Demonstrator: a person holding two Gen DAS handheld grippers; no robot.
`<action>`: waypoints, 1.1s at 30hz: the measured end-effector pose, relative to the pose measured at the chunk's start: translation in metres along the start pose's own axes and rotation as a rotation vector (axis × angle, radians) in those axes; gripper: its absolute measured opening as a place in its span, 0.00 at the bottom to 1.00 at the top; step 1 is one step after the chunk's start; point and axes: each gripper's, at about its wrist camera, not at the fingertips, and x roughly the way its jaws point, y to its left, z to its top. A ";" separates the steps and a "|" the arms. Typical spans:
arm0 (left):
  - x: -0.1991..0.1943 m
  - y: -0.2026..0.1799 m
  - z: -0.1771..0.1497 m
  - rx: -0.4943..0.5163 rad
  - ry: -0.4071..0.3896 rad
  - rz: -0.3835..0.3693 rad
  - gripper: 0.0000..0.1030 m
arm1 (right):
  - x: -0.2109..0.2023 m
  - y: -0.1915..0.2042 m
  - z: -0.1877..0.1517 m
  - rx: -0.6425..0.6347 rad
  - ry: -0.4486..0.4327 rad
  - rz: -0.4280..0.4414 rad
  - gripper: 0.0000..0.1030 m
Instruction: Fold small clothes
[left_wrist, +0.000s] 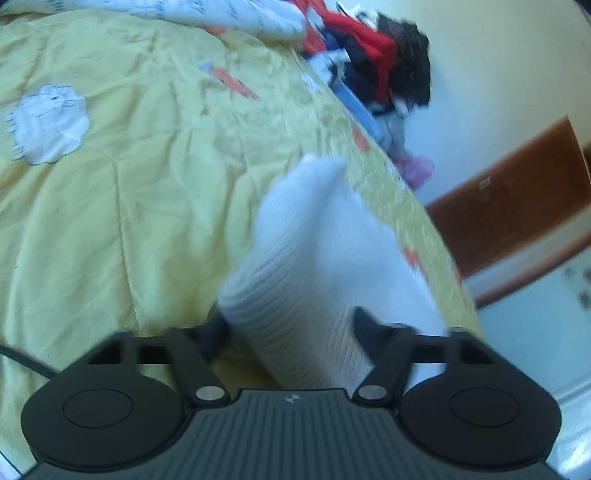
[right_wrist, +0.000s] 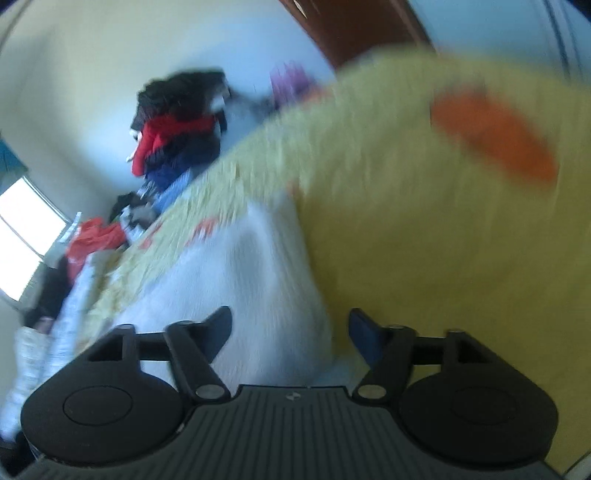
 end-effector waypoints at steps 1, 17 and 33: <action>0.000 0.001 0.000 -0.023 -0.017 0.007 0.76 | -0.004 0.004 0.005 -0.036 -0.035 -0.011 0.73; -0.001 -0.105 -0.015 0.239 -0.237 0.211 0.26 | 0.044 0.065 0.046 -0.069 0.103 0.331 0.76; 0.070 -0.219 -0.205 1.386 -0.158 0.199 0.26 | 0.167 0.084 0.061 0.148 0.611 0.549 0.82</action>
